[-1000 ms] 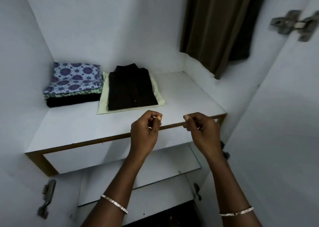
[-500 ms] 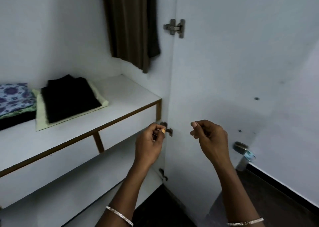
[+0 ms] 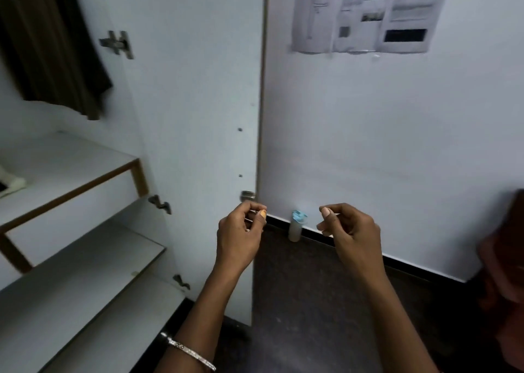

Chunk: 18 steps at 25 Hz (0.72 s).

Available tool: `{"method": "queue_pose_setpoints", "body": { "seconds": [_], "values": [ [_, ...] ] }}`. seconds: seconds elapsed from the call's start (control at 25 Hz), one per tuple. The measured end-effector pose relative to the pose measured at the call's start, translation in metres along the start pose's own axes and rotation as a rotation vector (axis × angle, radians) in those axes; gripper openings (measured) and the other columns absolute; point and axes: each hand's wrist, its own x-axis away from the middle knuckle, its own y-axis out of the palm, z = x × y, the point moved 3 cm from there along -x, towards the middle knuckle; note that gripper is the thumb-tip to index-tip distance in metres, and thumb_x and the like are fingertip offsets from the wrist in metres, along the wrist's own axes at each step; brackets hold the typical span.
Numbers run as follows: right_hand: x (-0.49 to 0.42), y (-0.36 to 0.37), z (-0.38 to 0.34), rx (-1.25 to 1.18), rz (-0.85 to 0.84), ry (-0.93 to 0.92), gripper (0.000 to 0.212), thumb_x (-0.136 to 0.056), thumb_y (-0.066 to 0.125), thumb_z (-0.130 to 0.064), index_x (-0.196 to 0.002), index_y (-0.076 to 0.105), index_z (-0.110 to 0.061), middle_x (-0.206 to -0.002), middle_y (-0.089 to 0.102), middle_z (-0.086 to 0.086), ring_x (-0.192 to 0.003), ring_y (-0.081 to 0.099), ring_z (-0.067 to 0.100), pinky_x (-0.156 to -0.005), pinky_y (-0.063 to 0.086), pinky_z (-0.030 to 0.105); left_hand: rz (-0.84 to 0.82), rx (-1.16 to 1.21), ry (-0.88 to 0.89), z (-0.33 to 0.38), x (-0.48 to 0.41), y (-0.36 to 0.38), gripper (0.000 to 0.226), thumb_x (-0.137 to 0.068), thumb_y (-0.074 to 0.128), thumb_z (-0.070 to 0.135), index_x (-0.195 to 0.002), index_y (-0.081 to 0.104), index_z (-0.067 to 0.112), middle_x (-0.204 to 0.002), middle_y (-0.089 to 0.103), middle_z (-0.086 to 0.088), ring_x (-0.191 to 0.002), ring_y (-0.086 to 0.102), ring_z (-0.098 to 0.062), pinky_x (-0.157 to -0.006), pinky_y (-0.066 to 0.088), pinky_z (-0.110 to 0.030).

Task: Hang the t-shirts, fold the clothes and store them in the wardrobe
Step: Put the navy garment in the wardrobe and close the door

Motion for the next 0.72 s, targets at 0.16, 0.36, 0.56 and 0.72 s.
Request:
{"method": "queue_pose_setpoints", "body": {
  "seconds": [0.16, 0.36, 0.56, 0.72],
  "values": [
    [0.032, -0.103, 0.027, 0.051, 0.099, 0.046, 0.011, -0.096, 0.065, -0.028, -0.088, 0.072, -0.023, -0.07, 0.074, -0.006, -0.067, 0.072, 0.007, -0.068, 0.059, 0.036, -0.104, 0.07, 0.049, 0.051, 0.039, 0.083, 0.006, -0.094, 0.064, 0.027, -0.095, 0.07, 0.028, -0.081, 0.072, 0.012, -0.074, 0.069, -0.006, -0.073, 0.06, -0.04],
    [0.081, -0.241, 0.059, 0.147, 0.311, 0.118, 0.011, -0.095, 0.067, -0.025, -0.088, 0.073, -0.02, -0.067, 0.074, -0.008, -0.063, 0.07, 0.005, -0.061, 0.053, 0.026, -0.338, 0.184, 0.139, 0.127, 0.094, 0.202, 0.008, -0.093, 0.063, 0.023, -0.093, 0.07, 0.026, -0.076, 0.071, 0.009, -0.073, 0.069, -0.006, -0.069, 0.059, -0.042],
    [0.13, -0.36, 0.088, 0.201, 0.564, 0.208, 0.012, -0.096, 0.065, -0.028, -0.087, 0.072, -0.024, -0.07, 0.074, -0.006, -0.067, 0.071, 0.009, -0.065, 0.052, 0.032, -0.59, 0.257, 0.232, 0.187, 0.141, 0.308, 0.01, -0.09, 0.059, 0.031, -0.091, 0.069, 0.029, -0.076, 0.07, 0.012, -0.071, 0.07, -0.009, -0.068, 0.059, -0.044],
    [0.164, -0.439, 0.108, 0.26, 0.714, 0.282, 0.013, -0.097, 0.064, -0.029, -0.088, 0.072, -0.023, -0.071, 0.074, -0.006, -0.07, 0.071, 0.008, -0.064, 0.051, 0.032, -0.748, 0.302, 0.271, 0.234, 0.182, 0.39, 0.009, -0.093, 0.063, 0.021, -0.089, 0.069, 0.027, -0.073, 0.07, 0.009, -0.067, 0.069, -0.009, -0.068, 0.058, -0.041]
  ]
}}
